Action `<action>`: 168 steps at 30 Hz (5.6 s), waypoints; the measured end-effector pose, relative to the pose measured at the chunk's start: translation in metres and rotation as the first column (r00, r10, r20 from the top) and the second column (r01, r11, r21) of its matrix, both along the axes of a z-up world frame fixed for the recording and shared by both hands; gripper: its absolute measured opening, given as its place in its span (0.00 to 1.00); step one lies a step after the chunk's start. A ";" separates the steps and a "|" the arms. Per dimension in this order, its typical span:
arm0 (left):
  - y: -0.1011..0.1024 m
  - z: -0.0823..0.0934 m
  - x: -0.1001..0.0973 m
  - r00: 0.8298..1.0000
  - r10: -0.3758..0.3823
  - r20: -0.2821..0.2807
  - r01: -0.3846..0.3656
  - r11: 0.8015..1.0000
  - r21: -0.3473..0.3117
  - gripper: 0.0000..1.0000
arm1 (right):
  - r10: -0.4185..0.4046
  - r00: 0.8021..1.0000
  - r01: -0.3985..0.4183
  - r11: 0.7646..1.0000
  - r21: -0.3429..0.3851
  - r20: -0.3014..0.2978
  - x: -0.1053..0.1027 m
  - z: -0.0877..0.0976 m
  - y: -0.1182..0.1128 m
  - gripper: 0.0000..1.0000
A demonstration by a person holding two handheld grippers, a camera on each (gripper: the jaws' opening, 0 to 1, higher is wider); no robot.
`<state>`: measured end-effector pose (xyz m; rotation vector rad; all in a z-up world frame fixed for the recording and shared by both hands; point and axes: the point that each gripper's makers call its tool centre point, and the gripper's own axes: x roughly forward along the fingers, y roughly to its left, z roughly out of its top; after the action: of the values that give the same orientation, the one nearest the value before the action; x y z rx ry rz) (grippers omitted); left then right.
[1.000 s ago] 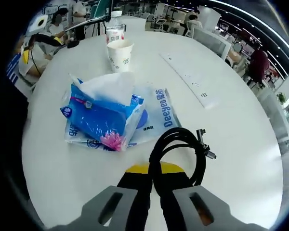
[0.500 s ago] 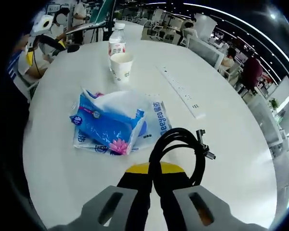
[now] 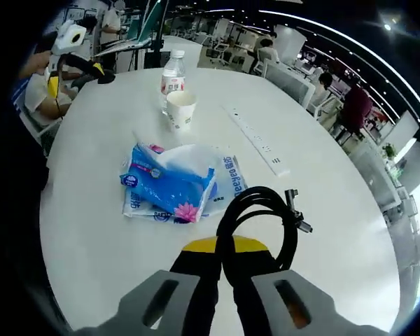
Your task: Arrange the tabletop items into an orderly group along one side of the table until the central work area is clear of visible clutter.
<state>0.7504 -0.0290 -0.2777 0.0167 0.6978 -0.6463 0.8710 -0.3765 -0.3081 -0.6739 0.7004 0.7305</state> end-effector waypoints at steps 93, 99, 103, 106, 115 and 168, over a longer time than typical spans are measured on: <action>-0.022 -0.022 -0.009 0.992 -0.120 -0.032 0.122 0.992 0.038 0.97 | -0.053 0.967 0.068 0.996 0.053 -0.249 -0.167 -0.091 0.052 0.07; -0.032 -0.022 -0.004 0.993 -0.118 -0.032 0.119 0.992 0.030 0.97 | -0.101 0.965 0.135 0.983 0.128 -0.243 -0.160 -0.071 0.054 0.15; -0.037 -0.022 -0.002 0.994 -0.099 -0.037 0.100 0.995 0.021 0.97 | -0.138 0.966 0.177 0.969 0.173 -0.219 -0.149 -0.060 0.049 0.24; -0.041 -0.022 -0.001 0.995 -0.090 -0.039 0.091 0.996 0.014 0.97 | -0.165 0.965 0.206 0.958 0.200 -0.203 -0.140 -0.051 0.045 0.30; -0.052 -0.021 -0.004 0.996 -0.067 -0.058 0.067 0.998 -0.001 0.92 | -0.185 0.968 0.222 0.946 0.236 -0.170 -0.119 -0.032 0.036 0.41; -0.164 -0.049 0.047 0.990 0.031 -0.139 -0.052 0.988 -0.149 0.42 | -0.012 0.995 0.021 0.996 0.089 -0.095 -0.016 -0.023 0.039 0.19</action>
<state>0.7979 -0.1929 -0.3270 -0.1841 0.7772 -0.6632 0.8548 -0.3379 -0.3315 -0.5537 0.7545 0.7780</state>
